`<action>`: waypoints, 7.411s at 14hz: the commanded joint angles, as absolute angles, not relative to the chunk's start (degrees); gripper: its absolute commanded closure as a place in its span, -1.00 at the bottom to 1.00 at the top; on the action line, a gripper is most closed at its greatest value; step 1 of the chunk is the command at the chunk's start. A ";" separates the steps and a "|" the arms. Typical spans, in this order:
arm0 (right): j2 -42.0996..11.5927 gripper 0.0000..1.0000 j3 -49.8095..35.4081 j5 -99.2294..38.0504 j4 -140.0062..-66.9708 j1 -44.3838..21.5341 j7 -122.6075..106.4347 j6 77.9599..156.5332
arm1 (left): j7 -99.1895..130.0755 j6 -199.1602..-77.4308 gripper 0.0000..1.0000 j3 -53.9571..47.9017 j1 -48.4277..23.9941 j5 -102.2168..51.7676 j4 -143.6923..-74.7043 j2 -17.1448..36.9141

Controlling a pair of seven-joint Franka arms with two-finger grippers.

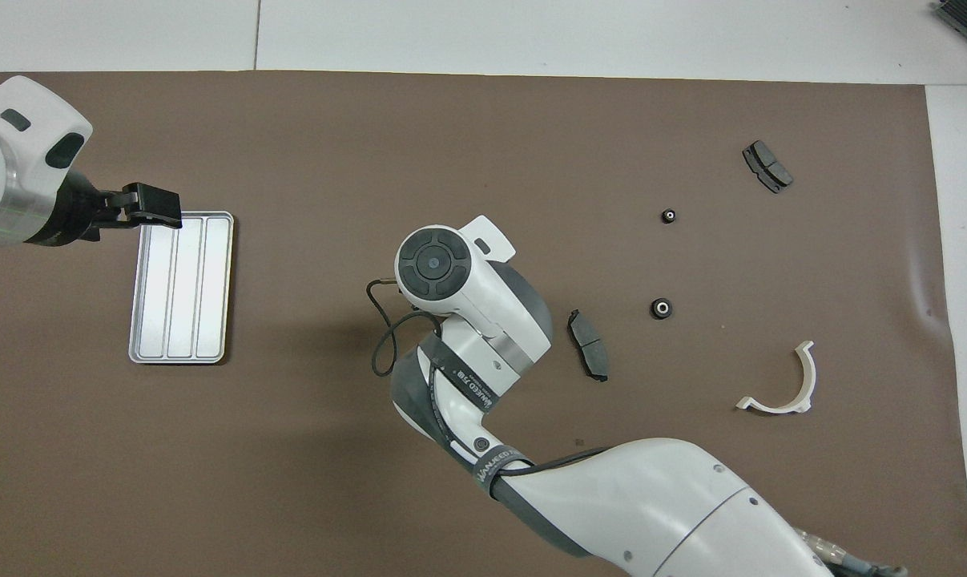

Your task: Pick bearing gear from pile to tray

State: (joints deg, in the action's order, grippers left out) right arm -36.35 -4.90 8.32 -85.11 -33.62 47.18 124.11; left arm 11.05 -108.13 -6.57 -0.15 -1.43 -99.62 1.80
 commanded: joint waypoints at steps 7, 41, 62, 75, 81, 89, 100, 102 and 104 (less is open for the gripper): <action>-15.48 -1.00 -5.54 8.44 -114.06 -19.09 32.64 133.68 | 18.37 -116.53 -1.00 -6.06 -6.50 -2.11 -100.81 7.11; -10.99 -0.34 -5.45 1.23 -128.76 -5.27 8.52 144.58 | 37.62 -137.46 -0.97 -5.98 -32.17 -1.76 -109.51 22.94; -12.48 1.00 -5.62 1.23 -118.75 -9.14 17.22 140.62 | 35.95 -140.89 -0.40 -5.80 -31.55 -1.41 -108.81 24.61; -16.70 1.00 -5.63 0.97 -110.74 -12.65 23.02 140.71 | 35.95 -141.06 0.23 -5.71 -31.55 -1.32 -108.90 25.40; -18.01 1.00 -5.62 0.97 -106.01 -15.11 27.41 137.73 | 35.86 -139.75 0.53 -5.45 -31.47 -1.23 -108.28 25.23; -18.72 1.00 -5.63 0.79 -103.80 -18.62 30.49 136.76 | 26.22 -130.79 0.79 -5.54 -21.99 -1.14 -103.89 22.51; -32.70 1.00 -5.54 8.79 -88.68 -34.44 51.15 128.41 | -14.47 -118.04 0.84 -5.54 0.34 -1.23 -105.81 16.00; -32.61 0.96 -5.54 9.84 -89.82 -35.68 52.55 128.41 | -20.45 -118.56 0.85 -5.45 2.80 -1.23 -107.48 15.30; -32.52 0.65 -5.54 10.11 -90.88 -35.86 52.56 128.41 | -25.11 -119.00 0.85 -5.45 4.65 -1.23 -108.98 15.12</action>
State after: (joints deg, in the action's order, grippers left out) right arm -32.44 -5.52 8.46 -90.63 -36.00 51.21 129.08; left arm -21.20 -118.68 -4.93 3.07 -1.38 -105.93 17.30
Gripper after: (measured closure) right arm 0.652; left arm 0.639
